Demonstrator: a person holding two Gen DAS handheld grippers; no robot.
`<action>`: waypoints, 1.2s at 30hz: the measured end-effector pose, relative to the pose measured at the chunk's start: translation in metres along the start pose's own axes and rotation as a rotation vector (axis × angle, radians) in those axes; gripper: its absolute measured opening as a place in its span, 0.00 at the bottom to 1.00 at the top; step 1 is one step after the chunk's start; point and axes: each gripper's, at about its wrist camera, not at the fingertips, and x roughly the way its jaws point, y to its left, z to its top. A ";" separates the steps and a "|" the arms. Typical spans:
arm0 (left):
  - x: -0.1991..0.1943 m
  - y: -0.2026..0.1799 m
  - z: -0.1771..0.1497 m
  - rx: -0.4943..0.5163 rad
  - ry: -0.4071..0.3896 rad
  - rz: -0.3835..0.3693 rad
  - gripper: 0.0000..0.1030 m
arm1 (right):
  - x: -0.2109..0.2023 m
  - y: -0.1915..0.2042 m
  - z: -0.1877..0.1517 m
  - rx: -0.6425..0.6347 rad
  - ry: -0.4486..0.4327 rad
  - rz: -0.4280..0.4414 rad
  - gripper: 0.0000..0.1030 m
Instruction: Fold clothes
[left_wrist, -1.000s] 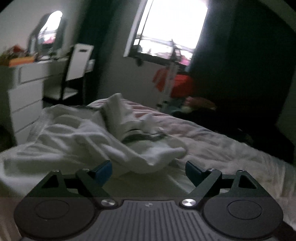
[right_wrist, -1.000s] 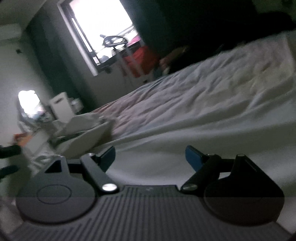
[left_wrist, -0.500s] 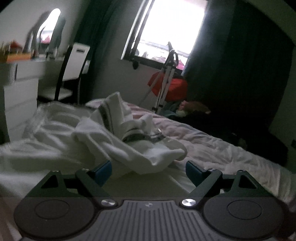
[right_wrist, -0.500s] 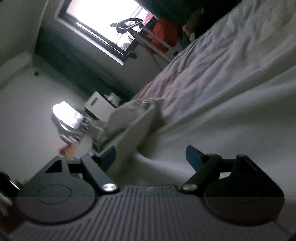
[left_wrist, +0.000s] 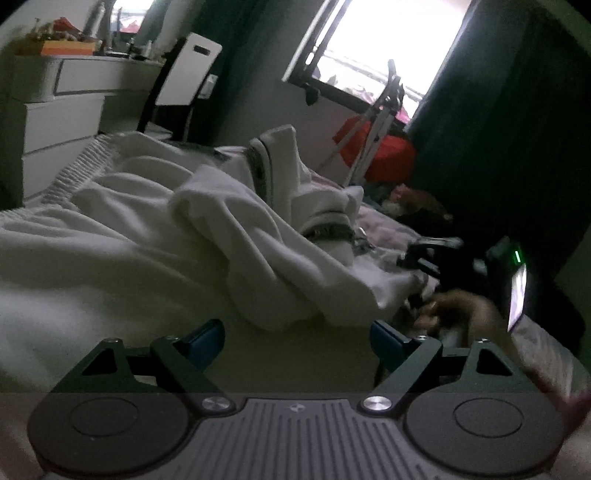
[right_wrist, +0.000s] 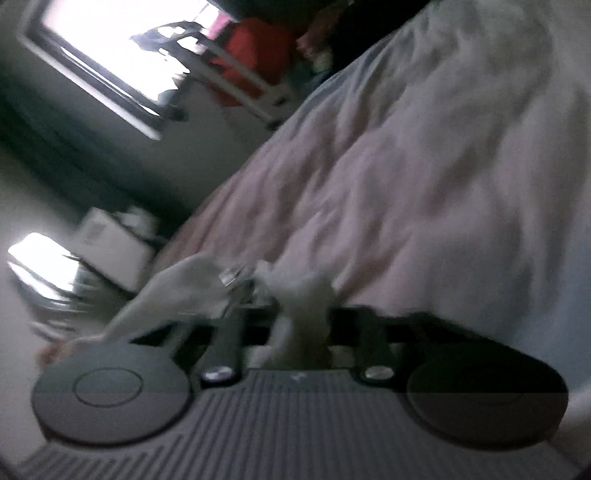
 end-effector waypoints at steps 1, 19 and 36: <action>0.003 -0.001 -0.002 0.006 0.006 -0.006 0.84 | -0.006 0.003 0.009 -0.019 -0.030 -0.001 0.11; 0.003 -0.042 -0.033 0.201 0.015 -0.084 0.84 | -0.206 -0.129 0.220 -0.036 -0.626 -0.476 0.08; 0.010 -0.043 -0.036 0.230 0.025 -0.087 0.84 | -0.220 -0.291 0.122 0.007 -0.469 -0.642 0.10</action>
